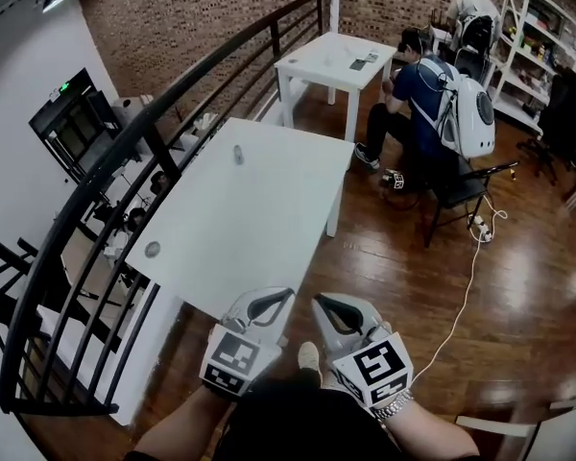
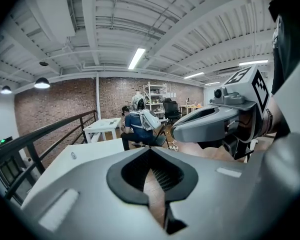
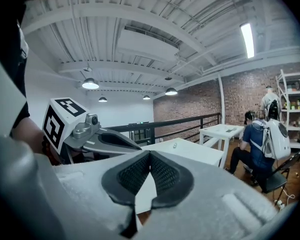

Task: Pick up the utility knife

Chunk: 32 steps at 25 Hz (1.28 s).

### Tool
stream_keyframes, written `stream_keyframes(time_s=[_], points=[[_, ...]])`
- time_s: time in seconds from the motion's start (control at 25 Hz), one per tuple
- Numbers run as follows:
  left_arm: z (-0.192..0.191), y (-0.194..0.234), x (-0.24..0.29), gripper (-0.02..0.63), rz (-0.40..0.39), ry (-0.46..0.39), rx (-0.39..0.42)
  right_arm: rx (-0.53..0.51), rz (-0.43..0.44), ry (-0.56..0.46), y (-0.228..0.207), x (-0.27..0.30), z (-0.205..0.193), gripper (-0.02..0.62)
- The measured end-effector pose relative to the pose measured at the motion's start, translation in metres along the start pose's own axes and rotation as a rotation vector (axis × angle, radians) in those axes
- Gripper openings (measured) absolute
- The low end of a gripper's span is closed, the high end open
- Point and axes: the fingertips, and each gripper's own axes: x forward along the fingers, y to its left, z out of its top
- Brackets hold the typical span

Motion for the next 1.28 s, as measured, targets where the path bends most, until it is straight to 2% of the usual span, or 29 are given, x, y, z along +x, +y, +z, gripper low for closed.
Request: stream_keyframes(time_s=[0.36, 0.64, 0.92, 1.28], points=[[0.019, 0.064, 0.066, 0.015, 0.046, -0.031, -0.06, -0.083, 0.051, 0.037, -0.065, 0.064, 0.032, -0.008], [0.022, 0.1, 0.084, 0.015, 0.125, -0.016, -0.109, -0.086, 0.142, 0.055, -0.083, 0.102, 0.039, -0.008], [0.03, 0.117, 0.125, 0.015, 0.22, 0.002, -0.138, -0.091, 0.264, 0.052, -0.121, 0.13, 0.042, -0.008], [0.073, 0.108, 0.21, 0.015, 0.376, -0.001, -0.161, -0.128, 0.418, 0.027, -0.219, 0.129, 0.055, -0.006]])
